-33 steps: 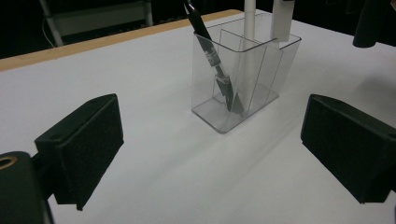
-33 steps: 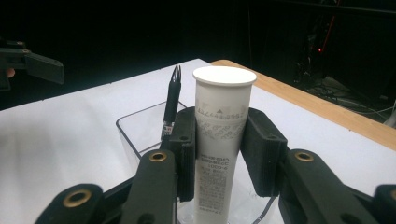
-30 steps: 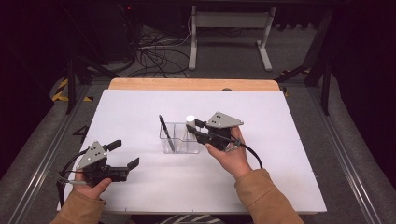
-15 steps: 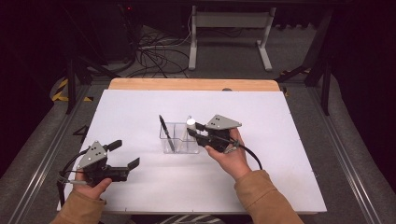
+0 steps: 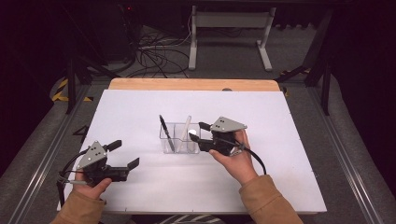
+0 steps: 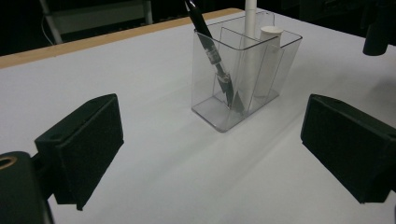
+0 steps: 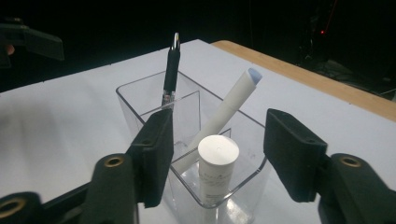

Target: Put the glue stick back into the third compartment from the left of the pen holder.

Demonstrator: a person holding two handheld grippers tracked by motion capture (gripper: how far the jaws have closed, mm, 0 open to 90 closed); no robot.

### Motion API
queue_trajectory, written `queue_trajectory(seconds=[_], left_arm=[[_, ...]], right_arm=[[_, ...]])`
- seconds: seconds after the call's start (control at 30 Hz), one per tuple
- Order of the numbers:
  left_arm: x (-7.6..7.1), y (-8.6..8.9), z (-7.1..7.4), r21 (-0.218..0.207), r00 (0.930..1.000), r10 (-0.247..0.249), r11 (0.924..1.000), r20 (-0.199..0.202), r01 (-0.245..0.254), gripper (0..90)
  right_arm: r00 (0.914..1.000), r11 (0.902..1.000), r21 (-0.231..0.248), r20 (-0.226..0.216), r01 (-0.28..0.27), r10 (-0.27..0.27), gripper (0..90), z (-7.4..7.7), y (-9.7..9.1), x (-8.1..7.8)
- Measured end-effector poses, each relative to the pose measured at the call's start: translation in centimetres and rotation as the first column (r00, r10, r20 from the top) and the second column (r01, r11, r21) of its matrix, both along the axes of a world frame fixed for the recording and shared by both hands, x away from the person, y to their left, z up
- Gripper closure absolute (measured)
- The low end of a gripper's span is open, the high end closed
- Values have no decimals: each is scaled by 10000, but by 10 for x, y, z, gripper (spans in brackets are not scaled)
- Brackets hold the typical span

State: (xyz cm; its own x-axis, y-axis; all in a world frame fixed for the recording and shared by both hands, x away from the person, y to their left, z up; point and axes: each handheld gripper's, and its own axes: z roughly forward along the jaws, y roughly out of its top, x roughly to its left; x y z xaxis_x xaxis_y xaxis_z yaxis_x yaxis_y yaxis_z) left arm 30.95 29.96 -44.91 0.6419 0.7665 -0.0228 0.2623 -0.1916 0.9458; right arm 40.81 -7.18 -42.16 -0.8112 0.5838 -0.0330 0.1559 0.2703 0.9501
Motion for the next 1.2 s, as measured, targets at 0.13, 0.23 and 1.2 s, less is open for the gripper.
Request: queue_trajectory(seconds=[0.13,0.23,1.2], left_arm=[[0,-1,0,36,10000,1,10000,-7,-1,66],[0,-1,0,15,10000,-1,10000,17,1,65],[-2,3,2,-119,9980,-445,9989,450,451,40]], right_arm=[[9999,9996,275,151,55,-60,394,8,-6,-3],[9997,9995,314,239,20,-27,380,12,-9,-5],[9956,9975,693,910,171,-234,270,26,-64,-26]])
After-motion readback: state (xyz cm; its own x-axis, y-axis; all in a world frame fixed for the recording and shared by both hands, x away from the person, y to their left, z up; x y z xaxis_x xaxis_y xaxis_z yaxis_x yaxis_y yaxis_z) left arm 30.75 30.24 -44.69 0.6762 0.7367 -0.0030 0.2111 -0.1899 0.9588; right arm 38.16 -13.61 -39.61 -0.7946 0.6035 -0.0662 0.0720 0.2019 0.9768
